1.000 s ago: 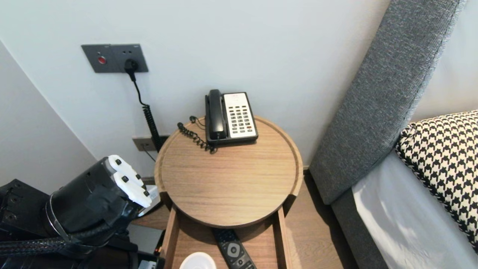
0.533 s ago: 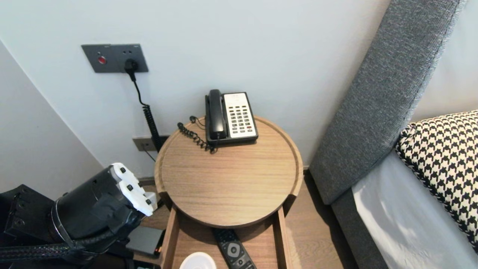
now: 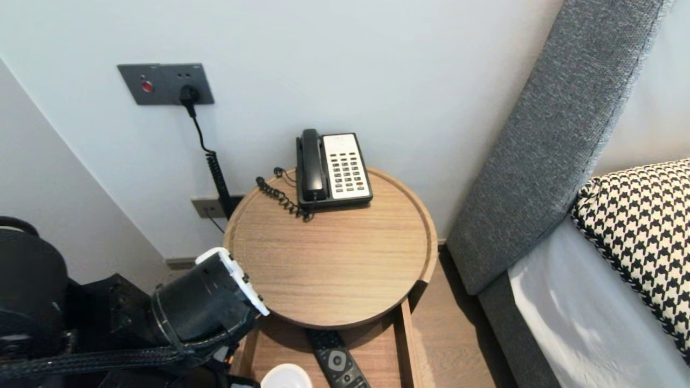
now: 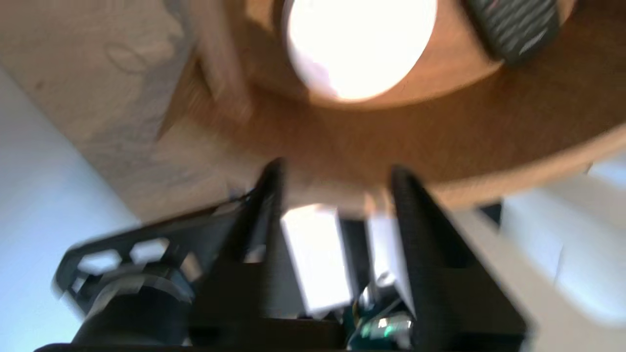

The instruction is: Take the remote control out of the drawer one by one and place them on the table

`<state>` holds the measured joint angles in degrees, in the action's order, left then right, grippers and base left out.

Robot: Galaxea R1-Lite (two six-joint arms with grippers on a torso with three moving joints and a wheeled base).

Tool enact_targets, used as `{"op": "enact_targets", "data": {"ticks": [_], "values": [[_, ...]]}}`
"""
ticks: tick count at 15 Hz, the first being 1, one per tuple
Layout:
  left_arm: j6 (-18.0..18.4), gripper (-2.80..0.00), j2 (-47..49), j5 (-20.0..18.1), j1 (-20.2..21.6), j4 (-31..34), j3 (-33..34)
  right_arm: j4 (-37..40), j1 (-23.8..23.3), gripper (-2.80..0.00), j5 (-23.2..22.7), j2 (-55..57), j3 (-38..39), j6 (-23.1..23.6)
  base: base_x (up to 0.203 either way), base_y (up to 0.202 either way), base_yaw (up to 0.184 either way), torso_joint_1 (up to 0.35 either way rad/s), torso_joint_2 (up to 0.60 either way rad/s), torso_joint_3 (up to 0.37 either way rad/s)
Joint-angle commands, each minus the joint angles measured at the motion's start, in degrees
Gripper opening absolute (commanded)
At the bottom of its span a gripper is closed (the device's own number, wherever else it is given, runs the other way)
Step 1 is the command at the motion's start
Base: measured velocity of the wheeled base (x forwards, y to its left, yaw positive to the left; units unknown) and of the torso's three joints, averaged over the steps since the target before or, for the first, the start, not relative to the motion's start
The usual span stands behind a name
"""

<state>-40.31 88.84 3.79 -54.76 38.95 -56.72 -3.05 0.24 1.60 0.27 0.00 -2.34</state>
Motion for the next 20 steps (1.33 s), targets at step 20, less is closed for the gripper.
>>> {"op": "enact_targets", "data": {"ticks": [20], "values": [[1.11, 0.00, 15.28, 6.42, -0.79, -12.14, -2.16, -0.03, 0.02, -2.80, -0.01, 0.08, 1.49, -0.03, 0.000, 0.000, 0.000, 0.000, 0.00, 0.000]]}}
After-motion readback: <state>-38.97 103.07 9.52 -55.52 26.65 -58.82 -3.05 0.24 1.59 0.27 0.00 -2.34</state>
